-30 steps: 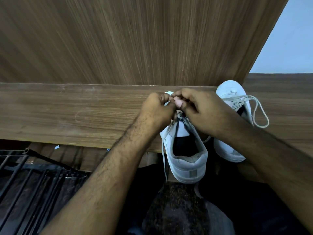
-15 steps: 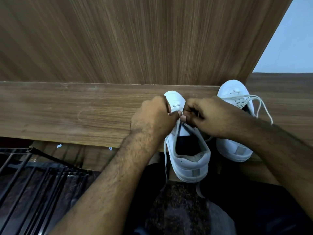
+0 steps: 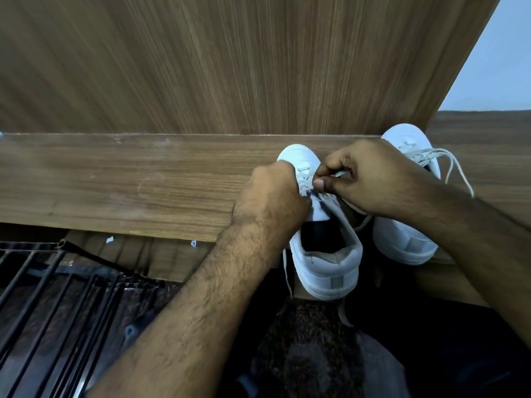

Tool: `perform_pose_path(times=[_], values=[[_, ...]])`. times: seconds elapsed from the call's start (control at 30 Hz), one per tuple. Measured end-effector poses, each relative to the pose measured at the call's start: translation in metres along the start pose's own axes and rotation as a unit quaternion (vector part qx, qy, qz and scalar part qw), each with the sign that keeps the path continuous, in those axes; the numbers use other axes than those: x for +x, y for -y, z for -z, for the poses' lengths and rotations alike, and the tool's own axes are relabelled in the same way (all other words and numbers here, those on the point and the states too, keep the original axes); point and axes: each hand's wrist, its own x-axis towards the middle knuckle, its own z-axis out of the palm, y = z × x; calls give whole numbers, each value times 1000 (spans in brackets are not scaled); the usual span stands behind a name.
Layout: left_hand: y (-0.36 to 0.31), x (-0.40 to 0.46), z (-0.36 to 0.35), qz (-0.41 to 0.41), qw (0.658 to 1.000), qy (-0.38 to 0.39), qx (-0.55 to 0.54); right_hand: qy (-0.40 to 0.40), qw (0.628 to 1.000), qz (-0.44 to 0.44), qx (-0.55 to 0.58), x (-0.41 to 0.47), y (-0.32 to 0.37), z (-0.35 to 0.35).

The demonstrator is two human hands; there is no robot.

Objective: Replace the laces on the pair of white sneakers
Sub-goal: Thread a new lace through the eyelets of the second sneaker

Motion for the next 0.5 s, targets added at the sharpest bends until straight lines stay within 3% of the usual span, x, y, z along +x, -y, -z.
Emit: perform_pose_path(times=[0.1,0.27,0.5], values=[[3,5,3,27,999,-15,-45,-1,1000,1,-19,-3,6,-10],[4,1,6,83,987,51,-125,-21,996,-44,-78,-4,21,-30],[3,2,7,150,965,94,-192,55,987,-63,-135,-7,37,-26]])
